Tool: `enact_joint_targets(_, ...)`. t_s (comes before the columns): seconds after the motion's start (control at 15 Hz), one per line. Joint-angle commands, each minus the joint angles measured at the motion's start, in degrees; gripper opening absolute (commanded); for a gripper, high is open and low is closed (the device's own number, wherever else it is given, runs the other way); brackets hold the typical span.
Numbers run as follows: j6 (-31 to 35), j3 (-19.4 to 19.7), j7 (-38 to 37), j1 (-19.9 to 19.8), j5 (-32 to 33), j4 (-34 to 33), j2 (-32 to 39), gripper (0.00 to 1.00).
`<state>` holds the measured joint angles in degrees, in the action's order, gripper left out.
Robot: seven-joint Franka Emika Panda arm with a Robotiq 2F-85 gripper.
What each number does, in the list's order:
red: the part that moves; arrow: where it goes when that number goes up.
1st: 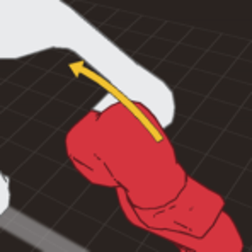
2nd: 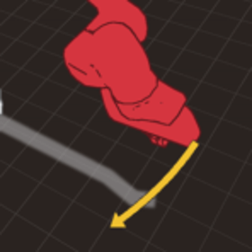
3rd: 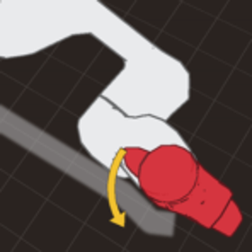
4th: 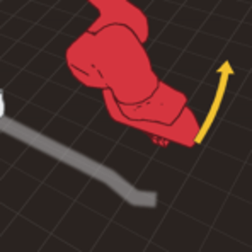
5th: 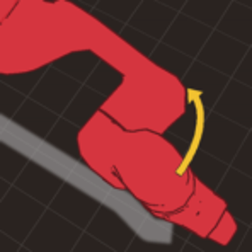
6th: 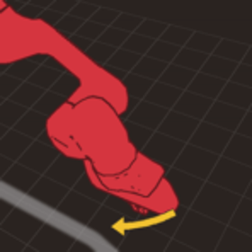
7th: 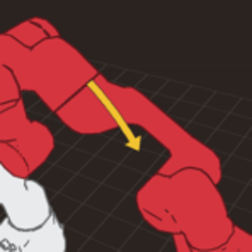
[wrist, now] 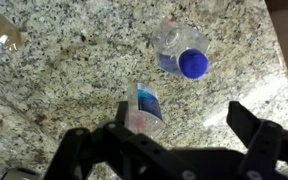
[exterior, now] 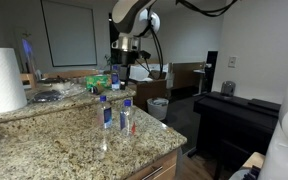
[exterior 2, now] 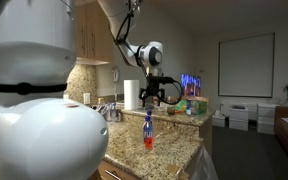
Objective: Put the bottles on the counter in the plastic on the side of the counter
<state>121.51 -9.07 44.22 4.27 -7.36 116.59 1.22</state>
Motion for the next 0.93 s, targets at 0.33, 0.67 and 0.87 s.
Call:
enact_joint_targets(0.33,12.28,0.28,6.11,2.38,-1.78,11.03,-0.74,1.00)
enact_joint_targets(0.67,12.70,-0.04,5.77,2.89,-1.79,11.71,0.51,0.69)
enact_joint_targets(0.87,12.73,-0.17,5.44,2.96,-1.53,11.60,0.64,0.49)
